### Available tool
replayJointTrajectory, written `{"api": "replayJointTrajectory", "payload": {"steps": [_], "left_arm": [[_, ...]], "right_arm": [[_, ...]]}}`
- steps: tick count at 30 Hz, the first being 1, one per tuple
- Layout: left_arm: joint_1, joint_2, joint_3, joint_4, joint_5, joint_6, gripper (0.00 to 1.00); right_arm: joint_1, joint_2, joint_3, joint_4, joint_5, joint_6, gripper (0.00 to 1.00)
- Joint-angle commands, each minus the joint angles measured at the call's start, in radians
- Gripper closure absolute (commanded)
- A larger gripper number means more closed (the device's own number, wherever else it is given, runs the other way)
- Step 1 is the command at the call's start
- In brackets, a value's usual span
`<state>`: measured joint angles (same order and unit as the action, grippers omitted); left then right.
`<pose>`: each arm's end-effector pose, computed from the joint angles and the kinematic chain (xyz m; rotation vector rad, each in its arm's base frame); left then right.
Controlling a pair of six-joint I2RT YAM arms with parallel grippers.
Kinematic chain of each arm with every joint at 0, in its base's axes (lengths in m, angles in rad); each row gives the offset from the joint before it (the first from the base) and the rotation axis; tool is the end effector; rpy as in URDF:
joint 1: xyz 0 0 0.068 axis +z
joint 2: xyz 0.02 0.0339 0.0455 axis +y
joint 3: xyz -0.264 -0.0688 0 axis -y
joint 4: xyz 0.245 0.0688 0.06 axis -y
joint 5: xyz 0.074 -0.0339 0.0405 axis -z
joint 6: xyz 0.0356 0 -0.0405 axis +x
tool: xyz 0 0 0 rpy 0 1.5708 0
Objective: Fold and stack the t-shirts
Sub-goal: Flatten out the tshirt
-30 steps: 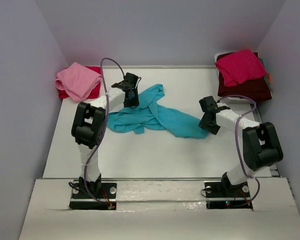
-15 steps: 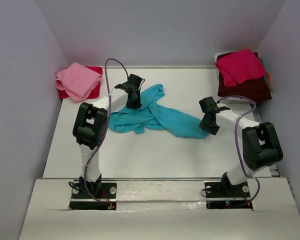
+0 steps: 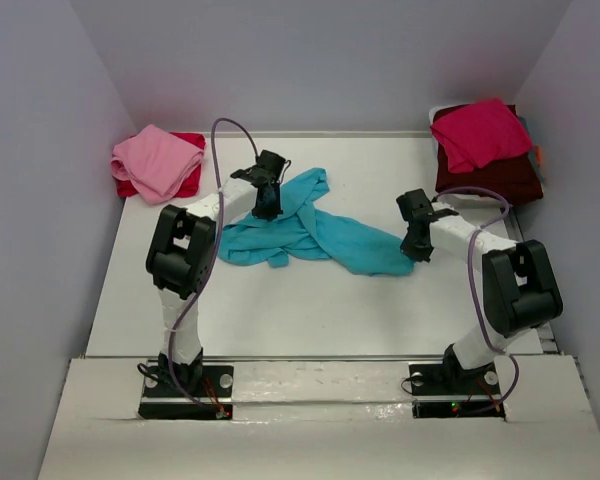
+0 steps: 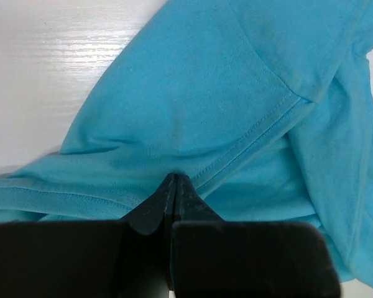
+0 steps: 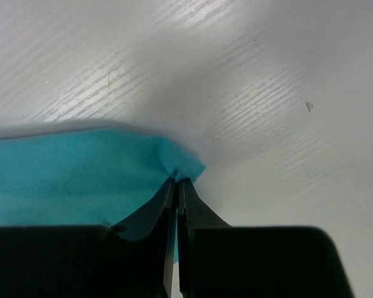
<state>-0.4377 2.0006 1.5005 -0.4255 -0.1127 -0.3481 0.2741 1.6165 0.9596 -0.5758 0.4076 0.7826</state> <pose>0.3998 -0.1827 0.2013 0.0648 2.4972 -0.1895 0.2908 0.0671 0.1745 0.7536 2.5299 -0.2439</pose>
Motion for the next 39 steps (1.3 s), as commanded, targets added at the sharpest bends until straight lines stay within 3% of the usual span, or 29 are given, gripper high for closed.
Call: {"api": "replayJointTrajectory", "payload": {"steps": [1,7,14,20,22,23,24,26,39], "left_arm": [[-0.006,-0.051,-0.008,-0.009,-0.038,0.005,0.94],[-0.006,-0.082,0.004,-0.013,-0.088,-0.002,0.94],[0.024,-0.102,0.079,-0.039,-0.136,-0.014,0.94],[0.042,-0.108,0.153,-0.087,-0.096,0.003,0.94],[0.042,-0.115,0.142,-0.084,-0.082,0.008,0.84],[0.042,-0.120,0.126,-0.076,-0.081,0.012,0.67],[0.042,-0.122,0.116,-0.078,-0.078,0.014,0.63],[0.042,-0.126,0.077,-0.059,-0.047,0.029,0.60],[-0.088,-0.089,-0.009,-0.067,-0.059,0.090,0.59]], "right_arm": [[-0.007,-0.006,0.056,-0.010,0.017,-0.006,0.93],[-0.007,-0.079,0.123,-0.079,0.016,-0.048,0.93],[-0.007,-0.096,0.361,-0.214,0.062,-0.140,0.93],[-0.007,-0.084,0.514,-0.269,0.062,-0.194,0.93],[-0.007,-0.060,0.525,-0.277,0.057,-0.192,0.93],[-0.007,-0.053,0.521,-0.274,0.047,-0.192,0.93],[-0.007,-0.050,0.509,-0.265,0.042,-0.190,0.93],[-0.007,-0.050,0.475,-0.239,0.025,-0.183,0.93],[-0.007,-0.012,0.459,-0.216,0.017,-0.180,0.93]]}}
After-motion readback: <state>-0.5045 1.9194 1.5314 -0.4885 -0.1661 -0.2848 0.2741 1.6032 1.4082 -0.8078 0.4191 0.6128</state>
